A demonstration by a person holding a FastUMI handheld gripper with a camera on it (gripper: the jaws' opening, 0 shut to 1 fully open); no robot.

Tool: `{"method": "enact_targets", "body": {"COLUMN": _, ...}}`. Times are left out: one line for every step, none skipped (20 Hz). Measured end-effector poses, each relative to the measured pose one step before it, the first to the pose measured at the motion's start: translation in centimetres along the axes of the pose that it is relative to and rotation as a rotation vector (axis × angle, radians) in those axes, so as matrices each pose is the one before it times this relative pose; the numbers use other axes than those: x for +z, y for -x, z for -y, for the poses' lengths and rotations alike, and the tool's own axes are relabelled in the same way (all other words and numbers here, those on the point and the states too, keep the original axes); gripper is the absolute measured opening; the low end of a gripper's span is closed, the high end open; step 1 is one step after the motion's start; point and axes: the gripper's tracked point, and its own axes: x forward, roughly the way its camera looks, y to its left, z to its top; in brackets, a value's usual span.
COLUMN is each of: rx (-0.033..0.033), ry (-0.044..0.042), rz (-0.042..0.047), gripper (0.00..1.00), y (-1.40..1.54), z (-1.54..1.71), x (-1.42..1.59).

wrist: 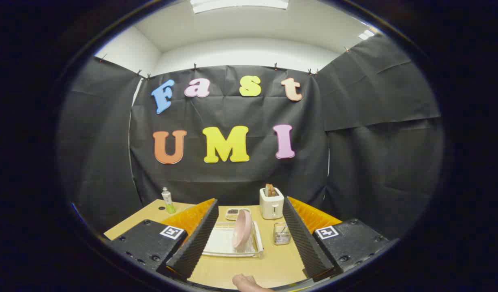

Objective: Take the plate from the dish rack, then take the spoon from the basket and place it into the plate.

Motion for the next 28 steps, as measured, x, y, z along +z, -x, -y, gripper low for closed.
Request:
{"method": "enact_targets", "body": {"rx": -0.00328, "ry": 0.00653, "rz": -0.00660, "gripper": 1.00, "y": -0.151, "z": 0.102, "x": -0.143}}
{"method": "enact_targets", "body": {"rx": -0.00089, "ry": 0.00377, "rz": -0.00564, "gripper": 1.00, "y": -0.152, "z": 0.093, "x": 0.008}}
{"method": "enact_targets", "body": {"rx": -0.00155, "ry": 0.00340, "rz": -0.00329, "gripper": 1.00, "y": -0.117, "z": 0.063, "x": -0.100}}
{"method": "enact_targets", "body": {"rx": 0.00168, "ry": -0.00133, "rz": 0.00261, "gripper": 1.00, "y": -0.066, "z": -0.030, "x": 0.188}}
{"method": "enact_targets", "body": {"rx": 0.00387, "ry": -0.00576, "rz": 0.01531, "gripper": 1.00, "y": -0.183, "z": 0.080, "x": 0.354}}
{"method": "enact_targets", "body": {"rx": 0.01091, "ry": -0.00960, "rz": 0.01526, "gripper": 1.00, "y": -0.135, "z": -0.167, "x": 0.403}}
{"method": "enact_targets", "body": {"rx": 0.00981, "ry": -0.00579, "rz": 0.01733, "gripper": 1.00, "y": -0.253, "z": -0.140, "x": 0.114}}
{"method": "enact_targets", "body": {"rx": 0.00621, "ry": -0.00024, "rz": 0.01476, "gripper": 1.00, "y": -0.312, "z": 0.030, "x": 0.220}}
{"method": "enact_targets", "body": {"rx": 0.00632, "ry": -0.00045, "rz": 0.01043, "gripper": 1.00, "y": -0.371, "z": 0.092, "x": -0.086}}
{"method": "enact_targets", "body": {"rx": 0.00745, "ry": 0.00008, "rz": -0.00061, "gripper": 1.00, "y": -0.312, "z": 0.028, "x": -0.111}}
{"method": "enact_targets", "body": {"rx": 0.00684, "ry": -0.00329, "rz": -0.00408, "gripper": 1.00, "y": -0.355, "z": 0.011, "x": -0.273}}
{"method": "enact_targets", "body": {"rx": 0.00093, "ry": 0.00000, "rz": -0.00694, "gripper": 1.00, "y": -0.356, "z": 0.203, "x": -0.140}}
{"method": "enact_targets", "body": {"rx": 0.00338, "ry": -0.00139, "rz": -0.00065, "gripper": 1.00, "y": -0.455, "z": 0.260, "x": 0.039}}
{"method": "enact_targets", "body": {"rx": 0.00340, "ry": 0.00414, "rz": -0.00161, "gripper": 1.00, "y": -0.460, "z": 0.165, "x": 0.145}}
{"method": "enact_targets", "body": {"rx": -0.00106, "ry": 0.00663, "rz": -0.00184, "gripper": 1.00, "y": -0.553, "z": 0.250, "x": 0.093}}
{"method": "enact_targets", "body": {"rx": -0.00042, "ry": 0.00581, "rz": -0.00517, "gripper": 1.00, "y": -0.529, "z": 0.257, "x": 0.142}}
{"method": "enact_targets", "body": {"rx": -0.00222, "ry": 0.00280, "rz": -0.00402, "gripper": 1.00, "y": -0.673, "z": 0.195, "x": 0.066}}
{"method": "enact_targets", "body": {"rx": -0.00326, "ry": 0.00227, "rz": -0.00592, "gripper": 1.00, "y": -0.589, "z": 0.185, "x": 0.076}}
{"method": "enact_targets", "body": {"rx": -0.00246, "ry": 0.00660, "rz": -0.01812, "gripper": 1.00, "y": -0.847, "z": 0.113, "x": -0.108}}
{"method": "enact_targets", "body": {"rx": 0.00365, "ry": 0.00431, "rz": -0.02438, "gripper": 1.00, "y": -0.720, "z": -0.073, "x": -0.211}}
{"method": "enact_targets", "body": {"rx": 0.00571, "ry": 0.00325, "rz": -0.02914, "gripper": 1.00, "y": -0.640, "z": -0.228, "x": -0.342}}
{"method": "enact_targets", "body": {"rx": 0.00816, "ry": 0.00689, "rz": -0.03714, "gripper": 1.00, "y": -0.848, "z": -0.319, "x": -0.342}}
{"method": "enact_targets", "body": {"rx": 0.00158, "ry": 0.00532, "rz": -0.02482, "gripper": 1.00, "y": -0.941, "z": -0.089, "x": -0.117}}
{"method": "enact_targets", "body": {"rx": 0.00109, "ry": 0.00608, "rz": -0.02798, "gripper": 1.00, "y": -0.838, "z": -0.111, "x": -0.097}}
{"method": "enact_targets", "body": {"rx": 0.00468, "ry": 0.00159, "rz": -0.02402, "gripper": 1.00, "y": -0.999, "z": -0.333, "x": -0.163}}
{"method": "enact_targets", "body": {"rx": 0.00767, "ry": 0.00217, "rz": -0.02956, "gripper": 1.00, "y": -0.940, "z": -0.375, "x": -0.005}}
{"method": "enact_targets", "body": {"rx": 0.00242, "ry": 0.00571, "rz": -0.02803, "gripper": 1.00, "y": -1.048, "z": -0.280, "x": -0.159}}
{"method": "enact_targets", "body": {"rx": -0.00475, "ry": 0.00795, "rz": -0.02946, "gripper": 1.00, "y": -0.978, "z": -0.012, "x": -0.083}}
